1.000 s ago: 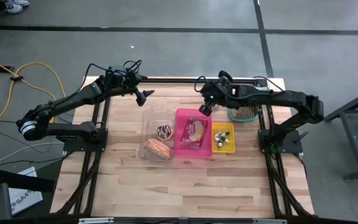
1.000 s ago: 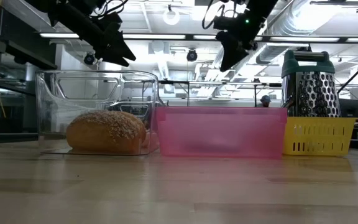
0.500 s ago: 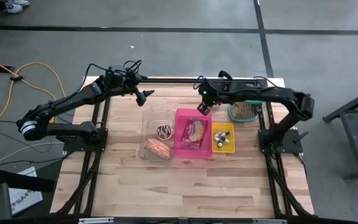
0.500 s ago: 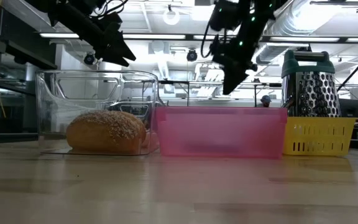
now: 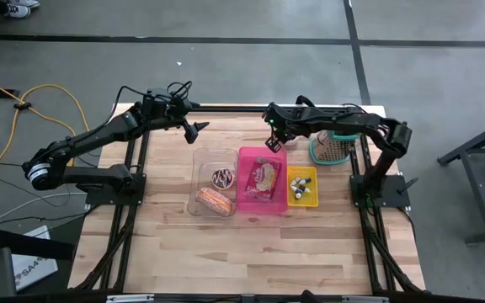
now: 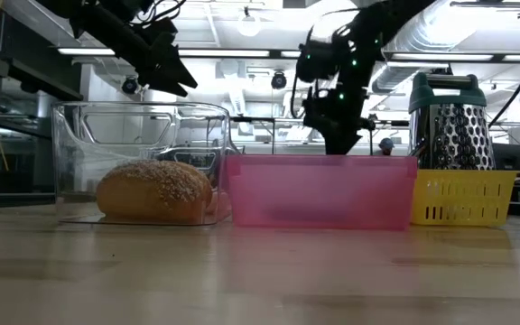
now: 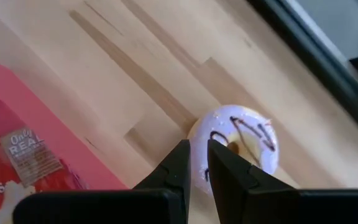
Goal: Pick & Place Food Item
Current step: Put the white donut into the transparent bin
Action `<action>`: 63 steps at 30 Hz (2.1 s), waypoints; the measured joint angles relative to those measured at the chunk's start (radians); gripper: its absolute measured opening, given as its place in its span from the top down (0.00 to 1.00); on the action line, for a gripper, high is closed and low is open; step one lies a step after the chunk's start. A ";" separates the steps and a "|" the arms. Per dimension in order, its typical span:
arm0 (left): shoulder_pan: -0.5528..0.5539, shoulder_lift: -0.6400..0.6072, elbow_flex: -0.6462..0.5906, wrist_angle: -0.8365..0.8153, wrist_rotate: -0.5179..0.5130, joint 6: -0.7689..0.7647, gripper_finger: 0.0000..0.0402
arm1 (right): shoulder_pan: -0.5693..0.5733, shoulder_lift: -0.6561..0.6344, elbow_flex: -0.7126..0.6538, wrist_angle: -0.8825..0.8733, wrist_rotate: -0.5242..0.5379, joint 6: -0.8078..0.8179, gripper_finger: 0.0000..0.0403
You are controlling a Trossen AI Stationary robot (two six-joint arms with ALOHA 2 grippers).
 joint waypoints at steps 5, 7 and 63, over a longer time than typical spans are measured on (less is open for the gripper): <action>0.000 0.000 0.000 0.000 0.000 0.000 0.07 | -0.034 0.033 0.000 0.000 -0.068 0.026 0.89; 0.000 0.000 0.000 0.000 0.000 0.000 0.07 | -0.043 0.036 0.000 0.000 -0.080 0.018 0.89; 0.000 0.000 0.000 0.000 0.000 0.000 0.07 | -0.107 0.117 0.000 -0.001 -0.115 0.228 0.47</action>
